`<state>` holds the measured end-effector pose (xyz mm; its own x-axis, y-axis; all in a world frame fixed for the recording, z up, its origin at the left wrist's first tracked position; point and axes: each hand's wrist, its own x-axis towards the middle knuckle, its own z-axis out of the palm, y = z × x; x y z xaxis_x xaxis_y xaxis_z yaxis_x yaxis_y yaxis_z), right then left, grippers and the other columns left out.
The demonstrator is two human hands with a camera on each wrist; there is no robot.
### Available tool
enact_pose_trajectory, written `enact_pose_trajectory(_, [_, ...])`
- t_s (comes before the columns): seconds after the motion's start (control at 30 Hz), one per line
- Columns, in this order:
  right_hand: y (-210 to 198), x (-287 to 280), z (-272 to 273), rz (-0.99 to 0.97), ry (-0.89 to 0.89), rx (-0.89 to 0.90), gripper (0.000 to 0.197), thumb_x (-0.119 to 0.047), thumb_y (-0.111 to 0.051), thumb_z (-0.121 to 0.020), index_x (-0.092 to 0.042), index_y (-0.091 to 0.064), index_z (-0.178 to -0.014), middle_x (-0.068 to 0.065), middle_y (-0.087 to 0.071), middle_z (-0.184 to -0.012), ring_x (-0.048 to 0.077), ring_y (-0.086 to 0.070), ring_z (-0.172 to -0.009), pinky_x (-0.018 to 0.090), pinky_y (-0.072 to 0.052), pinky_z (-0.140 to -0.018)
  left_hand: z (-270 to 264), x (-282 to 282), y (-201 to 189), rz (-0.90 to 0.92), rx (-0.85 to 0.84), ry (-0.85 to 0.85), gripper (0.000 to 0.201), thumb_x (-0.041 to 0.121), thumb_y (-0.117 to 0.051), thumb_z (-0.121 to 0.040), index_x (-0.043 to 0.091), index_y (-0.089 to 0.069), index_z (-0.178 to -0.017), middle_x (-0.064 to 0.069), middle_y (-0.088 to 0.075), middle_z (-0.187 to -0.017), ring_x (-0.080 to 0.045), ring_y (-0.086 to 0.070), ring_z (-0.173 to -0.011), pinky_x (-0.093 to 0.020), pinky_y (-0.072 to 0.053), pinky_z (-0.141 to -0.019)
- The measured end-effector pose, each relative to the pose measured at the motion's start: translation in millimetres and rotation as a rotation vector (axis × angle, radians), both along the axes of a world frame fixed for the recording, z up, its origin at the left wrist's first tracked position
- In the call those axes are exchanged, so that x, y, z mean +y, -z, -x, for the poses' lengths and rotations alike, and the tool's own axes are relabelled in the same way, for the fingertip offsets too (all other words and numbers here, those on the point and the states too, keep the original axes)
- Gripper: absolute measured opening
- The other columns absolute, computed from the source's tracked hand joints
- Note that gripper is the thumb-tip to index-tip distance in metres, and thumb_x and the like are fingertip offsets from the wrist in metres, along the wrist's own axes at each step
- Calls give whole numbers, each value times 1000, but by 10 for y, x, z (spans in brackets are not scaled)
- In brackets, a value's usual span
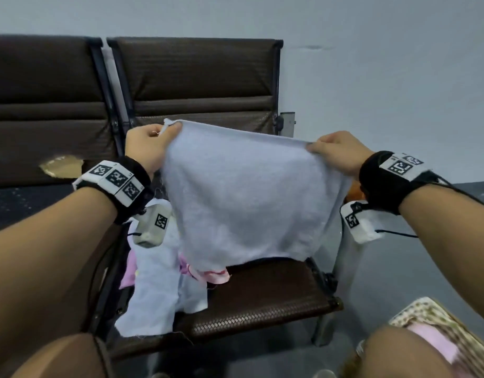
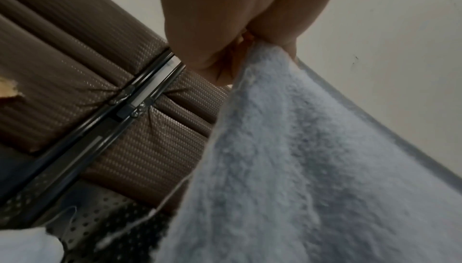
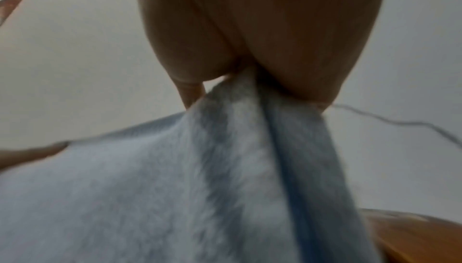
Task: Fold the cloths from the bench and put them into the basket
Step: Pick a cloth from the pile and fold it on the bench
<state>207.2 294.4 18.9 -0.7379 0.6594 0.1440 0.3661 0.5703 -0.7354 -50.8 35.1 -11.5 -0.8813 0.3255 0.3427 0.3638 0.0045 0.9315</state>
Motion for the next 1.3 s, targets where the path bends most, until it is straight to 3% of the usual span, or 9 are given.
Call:
enact_pose_trajectory(0.2, [-98, -182, 37, 382, 77, 119, 30, -25, -67, -92, 4, -69, -101, 17, -74, -89, 31, -70, -73, 39, -61, -65, -80, 144, 13, 13, -60, -125, 59, 49, -61, -85, 17, -36, -43, 6, -25, -50, -16, -25, -54, -33, -24, -58])
enact_pose_trajectory(0.3, [-80, -332, 145, 475, 100, 134, 34, -19, -67, -92, 8, -62, -112, 18, -72, -95, 29, -71, -73, 34, -61, -59, -346, 306, -1, -18, -197, -155, 49, 44, -61, -83, 14, -59, -44, 7, -40, -46, -17, -40, -50, -30, -37, -57])
enact_pose_trajectory(0.4, [-15, -555, 261, 629, 44, 174, 29, -10, -60, -97, 6, -58, -120, 17, -70, -104, 24, -69, -76, 32, -60, -64, -689, 490, 32, -88, -277, -23, 46, 41, -66, -81, -4, -70, -73, -5, -56, -66, -16, -53, -62, -31, -45, -61])
enact_pose_trajectory(0.6, [26, -875, 292, 889, -296, 132, 36, -38, -51, -102, -5, -65, -105, 11, -70, -84, 19, -69, -75, 28, -59, -62, -1461, 616, 123, 49, -73, 389, 34, 23, -67, -93, 5, -70, -64, -10, -61, -58, -16, -59, -51, -27, -51, -54])
enact_pose_trajectory(0.8, [187, -720, 254, 745, -183, 89, 22, -4, -54, -93, 0, -63, -114, 18, -62, -108, 26, -62, -97, 41, -53, -94, -1390, 495, 110, 2, -332, 444, 22, 8, -53, -83, 6, -74, -86, -13, -72, -77, -24, -71, -62, -27, -58, -65])
enact_pose_trajectory(0.97, [172, -642, 212, 760, -371, 21, 28, -6, -51, -90, -14, -74, -103, 12, -71, -108, 24, -67, -98, 34, -55, -80, -1150, 476, 258, 151, -324, 350, 54, 1, -54, -72, 13, -56, -124, -7, -64, -109, -26, -60, -99, -36, -51, -89])
enact_pose_trajectory(1.07, [149, -581, 228, 807, -406, 40, 36, -9, -51, -89, -11, -70, -119, 16, -68, -114, 27, -66, -101, 41, -51, -92, -1065, 402, 232, 238, -515, 711, 19, 14, -59, -64, 12, -68, -81, -6, -63, -77, -22, -55, -71, -27, -48, -63])
enact_pose_trajectory(1.13, [142, -506, 223, 765, -409, 24, 33, -18, -57, -92, -7, -67, -121, 15, -69, -112, 26, -66, -100, 42, -50, -93, -983, 415, 226, 223, -503, 752, 24, 13, -63, -77, 7, -75, -97, -12, -72, -94, -22, -65, -81, -27, -51, -70])
enact_pose_trajectory(1.3, [71, -236, 163, -38, -245, -377, 37, -39, -80, -79, -7, -75, -98, 12, -75, -103, 28, -71, -94, 39, -57, -88, -765, 641, 220, 121, -318, 491, 25, 5, -72, -85, -1, -65, -108, -15, -68, -102, -26, -64, -93, -38, -52, -81])
